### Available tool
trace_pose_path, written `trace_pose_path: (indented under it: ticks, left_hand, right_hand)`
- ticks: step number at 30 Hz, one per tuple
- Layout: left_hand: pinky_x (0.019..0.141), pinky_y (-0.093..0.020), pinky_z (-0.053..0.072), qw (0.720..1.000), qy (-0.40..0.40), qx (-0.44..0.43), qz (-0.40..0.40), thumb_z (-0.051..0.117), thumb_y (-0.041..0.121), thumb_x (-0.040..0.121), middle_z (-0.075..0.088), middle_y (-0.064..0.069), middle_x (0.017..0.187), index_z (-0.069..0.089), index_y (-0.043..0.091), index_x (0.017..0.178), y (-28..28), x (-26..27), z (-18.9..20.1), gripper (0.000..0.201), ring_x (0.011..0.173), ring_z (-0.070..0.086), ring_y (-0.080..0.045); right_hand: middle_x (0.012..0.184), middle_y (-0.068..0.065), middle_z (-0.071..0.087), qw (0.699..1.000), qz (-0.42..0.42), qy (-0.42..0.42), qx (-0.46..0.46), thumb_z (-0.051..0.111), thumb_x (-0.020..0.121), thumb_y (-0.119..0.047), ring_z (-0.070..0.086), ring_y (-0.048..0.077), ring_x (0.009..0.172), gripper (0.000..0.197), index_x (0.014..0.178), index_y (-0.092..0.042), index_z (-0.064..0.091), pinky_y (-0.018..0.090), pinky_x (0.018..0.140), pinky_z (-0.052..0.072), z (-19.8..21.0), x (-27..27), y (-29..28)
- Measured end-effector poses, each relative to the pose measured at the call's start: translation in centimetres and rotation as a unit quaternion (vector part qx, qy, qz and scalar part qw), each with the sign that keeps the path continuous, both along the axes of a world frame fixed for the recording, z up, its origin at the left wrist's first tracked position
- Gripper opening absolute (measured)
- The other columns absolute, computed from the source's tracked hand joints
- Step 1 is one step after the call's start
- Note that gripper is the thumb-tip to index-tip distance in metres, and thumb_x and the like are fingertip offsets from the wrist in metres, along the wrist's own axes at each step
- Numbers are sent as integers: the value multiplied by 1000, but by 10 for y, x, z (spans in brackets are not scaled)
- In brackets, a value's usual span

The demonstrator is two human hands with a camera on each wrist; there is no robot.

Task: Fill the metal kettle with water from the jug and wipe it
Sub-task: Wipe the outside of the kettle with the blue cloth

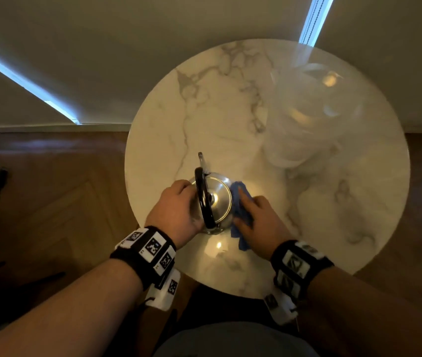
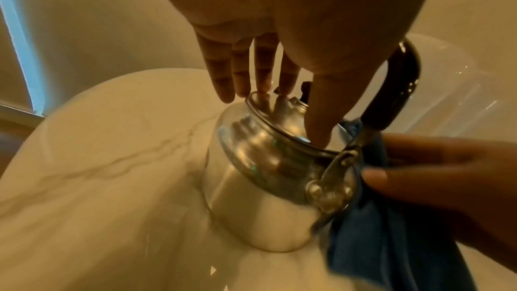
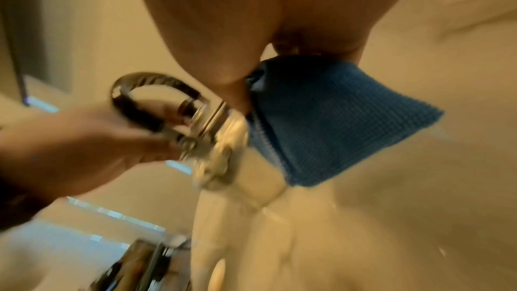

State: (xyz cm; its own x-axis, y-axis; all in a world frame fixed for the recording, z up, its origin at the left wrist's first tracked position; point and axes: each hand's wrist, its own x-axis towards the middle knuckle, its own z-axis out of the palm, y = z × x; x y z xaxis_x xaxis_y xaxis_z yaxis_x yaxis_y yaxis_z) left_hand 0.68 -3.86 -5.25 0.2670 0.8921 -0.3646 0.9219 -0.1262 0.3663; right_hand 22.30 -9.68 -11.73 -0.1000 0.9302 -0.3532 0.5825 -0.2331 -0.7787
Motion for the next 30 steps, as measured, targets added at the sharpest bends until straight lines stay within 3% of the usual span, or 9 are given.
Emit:
trace_pose_path:
  ticks: [2, 5, 7, 12, 16, 20, 23, 25, 30]
  left_hand:
    - [99, -35, 51, 1000, 24, 13, -10, 81, 42, 75, 47, 5, 143, 54, 26, 139, 3, 3, 0, 70, 122, 51, -22]
    - [95, -37, 53, 998, 60, 16, -30, 79, 39, 78, 44, 7, 147, 52, 26, 141, 4, 7, -1, 69, 121, 51, -24]
    - [93, -38, 54, 997, 75, 13, -34, 76, 37, 82, 43, 6, 148, 51, 26, 142, 5, 10, 0, 66, 119, 52, -25]
    - [88, -35, 51, 996, 81, 8, -37, 72, 36, 85, 43, 6, 145, 52, 28, 140, 6, 13, 2, 59, 113, 53, -25]
    - [92, -35, 51, 998, 60, -6, -33, 74, 35, 84, 39, 8, 148, 51, 28, 141, 7, 11, 1, 62, 115, 51, -25]
    - [96, -35, 49, 997, 65, -11, -35, 73, 32, 85, 35, 7, 152, 46, 24, 146, 6, 11, 2, 67, 119, 49, -26]
    - [97, -35, 49, 998, 59, -14, -35, 75, 31, 84, 34, 7, 153, 43, 24, 148, 5, 12, 3, 72, 119, 48, -25]
    - [98, -36, 50, 997, 62, -14, -40, 76, 31, 84, 33, 6, 154, 42, 23, 149, 5, 11, 3, 74, 120, 48, -26]
    - [98, -39, 52, 996, 74, -14, -43, 77, 31, 82, 34, 4, 154, 41, 23, 150, 6, 12, 4, 77, 120, 48, -27]
  right_hand:
    - [130, 3, 46, 999, 25, -9, 21, 53, 100, -20, 55, 12, 91, 60, 156, -32, 33, 1, 75, 40, -2, -7, -29]
    - [138, 2, 49, 999, -17, -13, 47, 48, 100, -16, 52, 13, 117, 52, 151, -28, 43, 15, 94, 39, -10, -12, -27]
    - [127, -5, 54, 994, -89, 51, 32, 44, 104, -24, 56, 0, 104, 39, 142, -30, 51, 24, 93, 49, -8, -13, 4]
    - [127, -1, 51, 998, -52, 8, 44, 44, 98, -23, 61, 19, 100, 49, 145, -35, 50, 28, 89, 51, -16, -14, 17]
    - [107, -7, 65, 999, -40, 13, 28, 59, 94, -17, 61, 4, 85, 51, 141, -39, 55, 5, 74, 40, -11, -16, -39]
    - [93, -15, 70, 991, -109, 69, -47, 60, 95, -19, 66, -1, 87, 60, 138, -57, 44, 2, 73, 42, -12, -26, -51]
    - [102, -9, 73, 969, -213, 83, -89, 61, 94, -18, 69, 10, 98, 48, 137, -39, 52, 18, 79, 49, -24, -21, -36]
    - [115, 0, 71, 976, -192, 45, -96, 57, 96, -14, 65, 21, 113, 36, 131, -22, 62, 23, 89, 44, -32, -15, -18]
    - [101, 2, 73, 990, -119, 4, -78, 50, 102, -23, 66, 21, 98, 29, 120, -22, 72, 20, 81, 40, -27, -1, 38]
